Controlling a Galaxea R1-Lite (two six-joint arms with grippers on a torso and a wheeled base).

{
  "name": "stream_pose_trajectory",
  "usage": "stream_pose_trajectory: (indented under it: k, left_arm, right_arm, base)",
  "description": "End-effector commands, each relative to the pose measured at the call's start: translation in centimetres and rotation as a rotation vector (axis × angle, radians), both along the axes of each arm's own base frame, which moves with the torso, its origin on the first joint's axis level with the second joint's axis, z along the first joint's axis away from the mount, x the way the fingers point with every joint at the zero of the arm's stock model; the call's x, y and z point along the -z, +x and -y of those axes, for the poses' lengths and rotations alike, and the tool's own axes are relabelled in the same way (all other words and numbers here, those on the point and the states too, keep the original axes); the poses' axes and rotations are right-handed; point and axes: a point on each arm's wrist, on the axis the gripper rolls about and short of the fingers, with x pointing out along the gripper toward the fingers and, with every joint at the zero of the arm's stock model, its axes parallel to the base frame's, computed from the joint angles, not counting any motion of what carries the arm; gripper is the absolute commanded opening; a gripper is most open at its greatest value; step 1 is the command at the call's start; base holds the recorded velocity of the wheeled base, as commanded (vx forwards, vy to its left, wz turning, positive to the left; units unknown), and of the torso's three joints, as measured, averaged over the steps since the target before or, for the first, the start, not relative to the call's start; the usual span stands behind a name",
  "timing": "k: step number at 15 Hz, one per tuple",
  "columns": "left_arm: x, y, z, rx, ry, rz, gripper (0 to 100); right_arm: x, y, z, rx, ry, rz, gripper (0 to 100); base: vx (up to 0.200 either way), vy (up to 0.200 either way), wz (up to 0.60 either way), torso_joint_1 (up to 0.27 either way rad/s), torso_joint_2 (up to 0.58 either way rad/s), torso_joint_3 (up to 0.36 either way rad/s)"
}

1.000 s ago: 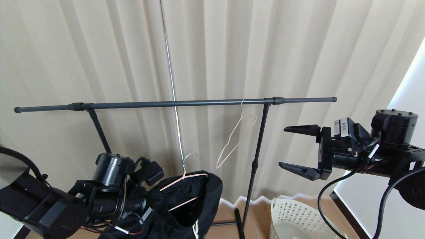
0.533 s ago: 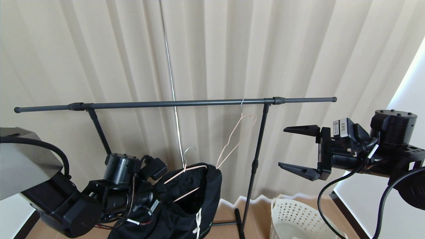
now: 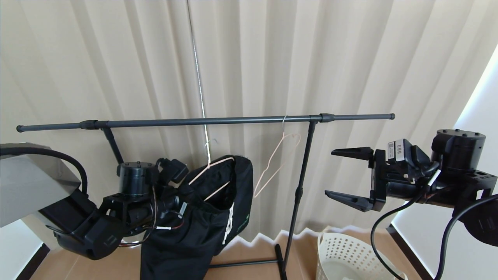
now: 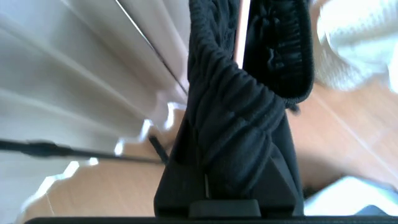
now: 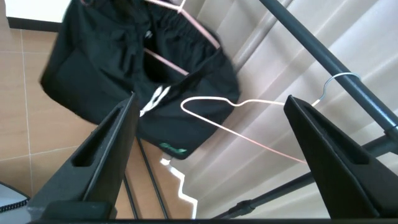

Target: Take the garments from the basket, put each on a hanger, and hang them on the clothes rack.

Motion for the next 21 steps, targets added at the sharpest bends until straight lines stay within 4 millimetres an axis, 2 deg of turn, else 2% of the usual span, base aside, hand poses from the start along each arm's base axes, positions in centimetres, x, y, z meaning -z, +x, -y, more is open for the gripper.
stream_pose_trajectory:
  k: [1, 5, 10, 11, 21]
  left_arm:
    - [0.1, 1.0, -0.3, -0.019, -0.009, 0.049, 0]
    - [-0.8, 2.8, 0.4, -0.043, -0.076, 0.093, 0]
    - [-0.7, 4.6, 0.9, -0.042, -0.090, 0.128, 0]
    - [-0.7, 5.7, 1.2, -0.042, -0.096, 0.147, 0]
    - [0.9, 10.5, 2.8, -0.066, -0.139, 0.204, 0]
  right_arm:
    - [0.3, 0.1, -0.1, 0.000, -0.002, -0.008, 100]
    - [0.2, 0.1, -0.1, 0.000, -0.002, -0.006, 100]
    - [0.2, 0.1, 0.0, 0.002, -0.001, -0.003, 100]
    - [0.1, 0.1, -0.1, 0.000, -0.001, -0.002, 100]
    - [-0.1, 0.1, 0.0, 0.002, 0.000, 0.006, 100]
  base:
    - [0.000, 0.000, 0.00, 0.000, 0.00, 0.000]
    - [0.000, 0.000, 0.00, 0.000, 0.00, 0.000]
    - [0.000, 0.000, 0.00, 0.000, 0.00, 0.000]
    - [0.000, 0.000, 0.00, 0.000, 0.00, 0.000]
    - [0.000, 0.000, 0.00, 0.000, 0.00, 0.000]
